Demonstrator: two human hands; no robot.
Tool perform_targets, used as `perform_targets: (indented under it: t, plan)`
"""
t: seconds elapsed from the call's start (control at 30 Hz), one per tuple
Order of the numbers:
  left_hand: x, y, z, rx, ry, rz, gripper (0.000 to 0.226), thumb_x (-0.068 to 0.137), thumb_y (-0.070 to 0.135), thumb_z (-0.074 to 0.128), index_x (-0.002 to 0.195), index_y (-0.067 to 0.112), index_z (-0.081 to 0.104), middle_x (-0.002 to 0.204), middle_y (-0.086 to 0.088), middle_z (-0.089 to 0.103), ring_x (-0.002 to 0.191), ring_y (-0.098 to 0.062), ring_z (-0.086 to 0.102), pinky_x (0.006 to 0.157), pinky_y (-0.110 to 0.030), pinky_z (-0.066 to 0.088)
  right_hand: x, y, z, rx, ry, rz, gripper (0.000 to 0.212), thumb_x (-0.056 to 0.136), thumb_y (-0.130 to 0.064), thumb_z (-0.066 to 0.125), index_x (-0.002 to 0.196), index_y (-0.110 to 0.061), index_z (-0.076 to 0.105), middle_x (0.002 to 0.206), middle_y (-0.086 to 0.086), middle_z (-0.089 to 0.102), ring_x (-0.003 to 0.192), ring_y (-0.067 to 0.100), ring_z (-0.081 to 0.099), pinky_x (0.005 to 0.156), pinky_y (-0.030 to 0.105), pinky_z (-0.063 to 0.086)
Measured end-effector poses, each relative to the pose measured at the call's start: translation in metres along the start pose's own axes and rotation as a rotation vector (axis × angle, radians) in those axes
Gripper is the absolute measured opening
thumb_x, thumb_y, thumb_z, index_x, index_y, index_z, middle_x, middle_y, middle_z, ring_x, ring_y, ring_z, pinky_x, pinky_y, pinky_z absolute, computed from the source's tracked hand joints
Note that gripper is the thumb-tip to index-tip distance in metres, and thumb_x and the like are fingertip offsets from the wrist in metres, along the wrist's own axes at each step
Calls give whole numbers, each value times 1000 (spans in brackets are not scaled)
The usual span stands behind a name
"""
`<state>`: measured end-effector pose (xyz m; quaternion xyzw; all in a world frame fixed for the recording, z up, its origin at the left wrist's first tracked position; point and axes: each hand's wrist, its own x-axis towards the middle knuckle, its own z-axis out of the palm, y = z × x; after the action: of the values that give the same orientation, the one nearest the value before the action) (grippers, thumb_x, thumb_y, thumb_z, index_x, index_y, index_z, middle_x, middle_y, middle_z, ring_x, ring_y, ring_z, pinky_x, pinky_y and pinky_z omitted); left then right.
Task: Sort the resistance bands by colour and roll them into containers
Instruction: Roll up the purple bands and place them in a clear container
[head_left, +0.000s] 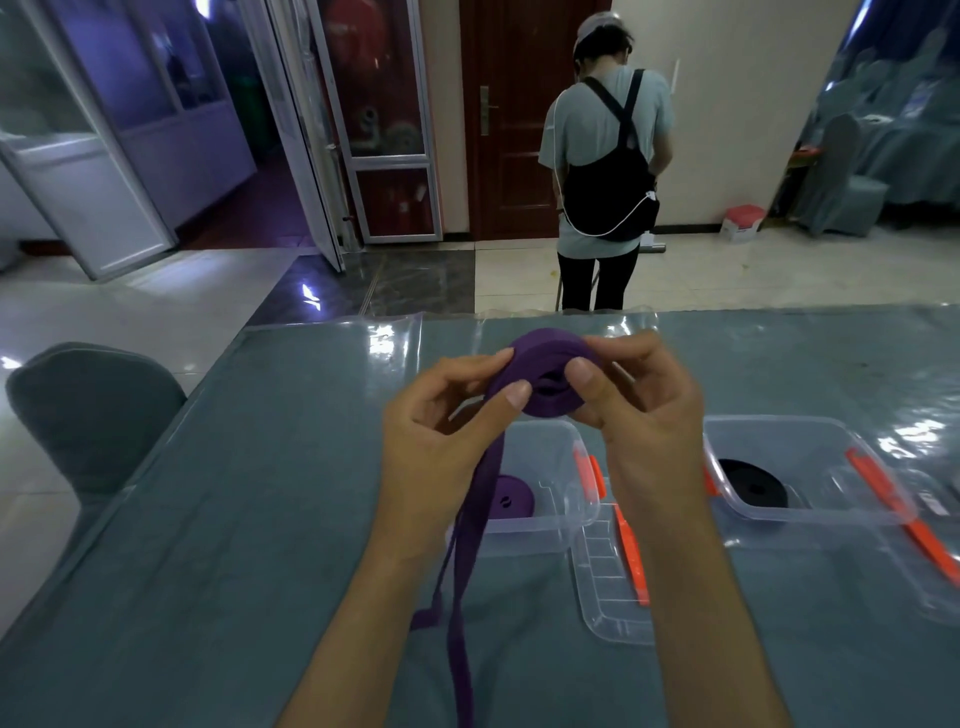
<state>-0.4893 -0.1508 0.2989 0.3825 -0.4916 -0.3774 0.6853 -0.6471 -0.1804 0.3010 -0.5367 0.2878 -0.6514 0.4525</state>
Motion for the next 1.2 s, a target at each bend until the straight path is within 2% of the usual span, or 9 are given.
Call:
perform_targets:
  t: [0.17,0.33,0.5,0.6,0.7,0.87,0.97,1.07,1.2]
  plan:
    - [2,5,4,93,22,129,24,84,8,82,107,11,76,103,-4,79,100,-24,76,87,-31,62,1,-1,0,-64,-53,77,26,76,-16,80,87,-12,58,88,-4,77,89,20,77,75,37,64]
    - [10,3,-6,141,-126,102,35,88,6,77,121,17,74,115,-4,75,110,-20,73,93,-26,58,1,-1,2,-65,39,-34,26,77,-29,84,99,-29,68,99,7,76,97,31,74,78,44,64]
    - [6,5,-13,151,-58,99,30,81,2,84,108,13,76,102,-1,81,98,-18,78,87,-28,62,4,-7,-6,-51,-123,186,36,72,-19,82,88,-4,53,97,5,79,93,25,78,71,33,64]
    - [1,-1,-10,103,-12,112,25,78,0,85,98,10,74,97,-3,80,95,-21,78,84,-27,61,3,-12,-7,-60,-83,195,36,68,-19,84,92,-9,60,91,7,78,84,26,77,69,32,64]
    - [1,-2,-10,19,-42,34,29,80,0,81,107,11,75,104,-5,81,101,-22,77,87,-26,60,0,-12,0,-39,-23,129,35,75,-19,82,106,-18,66,94,7,78,88,26,77,73,34,64]
    - [6,4,-14,5,-49,54,28,79,5,80,106,13,78,105,-5,81,101,-21,77,87,-26,60,-2,-9,0,-46,-133,202,34,74,-14,82,90,-3,54,100,8,79,94,27,78,77,33,63]
    - [4,4,-11,42,-44,74,27,83,8,79,108,18,78,108,-3,80,105,-21,76,90,-28,59,-6,-13,1,-49,-87,154,33,73,-13,83,94,-6,58,89,9,77,85,26,77,71,31,63]
    - [8,6,-15,83,-125,61,30,88,11,75,117,20,75,118,-4,77,114,-20,72,95,-27,57,-10,-13,7,-31,-32,63,31,80,-8,80,105,-13,64,96,6,79,91,23,77,73,32,63]
    - [14,10,-23,159,-198,97,30,91,2,74,119,10,76,113,-6,78,108,-20,74,91,-24,58,-9,-10,7,-7,-61,126,31,77,-11,81,92,-7,54,98,3,79,94,23,78,74,33,63]
